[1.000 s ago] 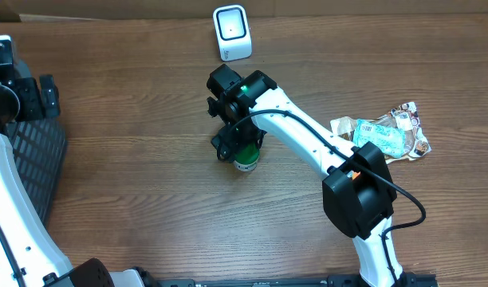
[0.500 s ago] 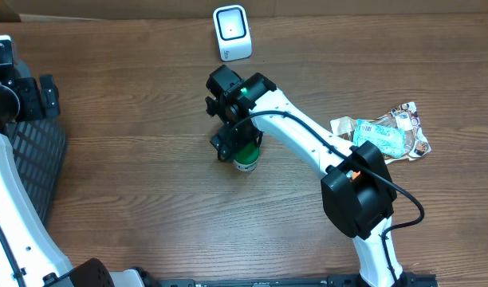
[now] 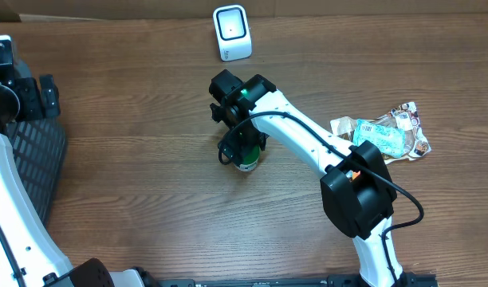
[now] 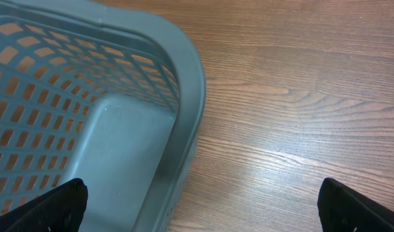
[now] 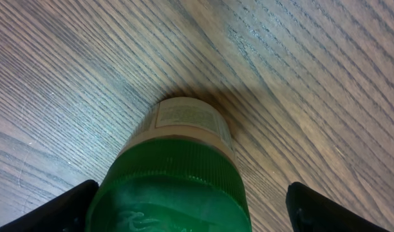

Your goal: Scan the item barcode

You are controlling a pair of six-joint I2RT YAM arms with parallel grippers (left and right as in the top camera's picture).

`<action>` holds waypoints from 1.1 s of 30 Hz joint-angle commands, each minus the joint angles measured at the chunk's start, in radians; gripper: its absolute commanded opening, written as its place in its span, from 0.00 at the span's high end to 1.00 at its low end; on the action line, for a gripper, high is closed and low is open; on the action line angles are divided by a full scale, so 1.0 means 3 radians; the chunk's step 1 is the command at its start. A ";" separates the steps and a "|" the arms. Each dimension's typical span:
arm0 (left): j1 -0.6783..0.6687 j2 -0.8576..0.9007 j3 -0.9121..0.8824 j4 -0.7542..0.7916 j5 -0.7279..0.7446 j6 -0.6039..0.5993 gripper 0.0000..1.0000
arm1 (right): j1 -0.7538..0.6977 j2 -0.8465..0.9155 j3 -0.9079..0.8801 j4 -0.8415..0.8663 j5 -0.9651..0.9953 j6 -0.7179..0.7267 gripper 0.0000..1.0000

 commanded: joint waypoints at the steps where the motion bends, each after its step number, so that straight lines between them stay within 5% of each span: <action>1: -0.0006 0.0018 0.0014 0.0011 0.0001 0.0074 0.00 | -0.0017 -0.0065 -0.0031 0.0010 0.0017 0.0029 0.09; 12: -0.0006 0.0018 0.0014 0.0011 0.0001 0.0074 0.00 | -0.0017 -0.0065 -0.0145 0.0060 -0.0033 0.0025 0.12; 27: -0.0006 0.0018 0.0014 0.0011 0.0001 0.0074 0.00 | -0.0017 -0.0066 -0.0045 -0.0074 -0.0112 0.0019 0.52; 33: -0.0006 0.0018 0.0014 0.0010 0.0001 0.0074 0.00 | -0.0036 -0.0196 0.0276 -0.0341 -0.0444 0.0018 0.53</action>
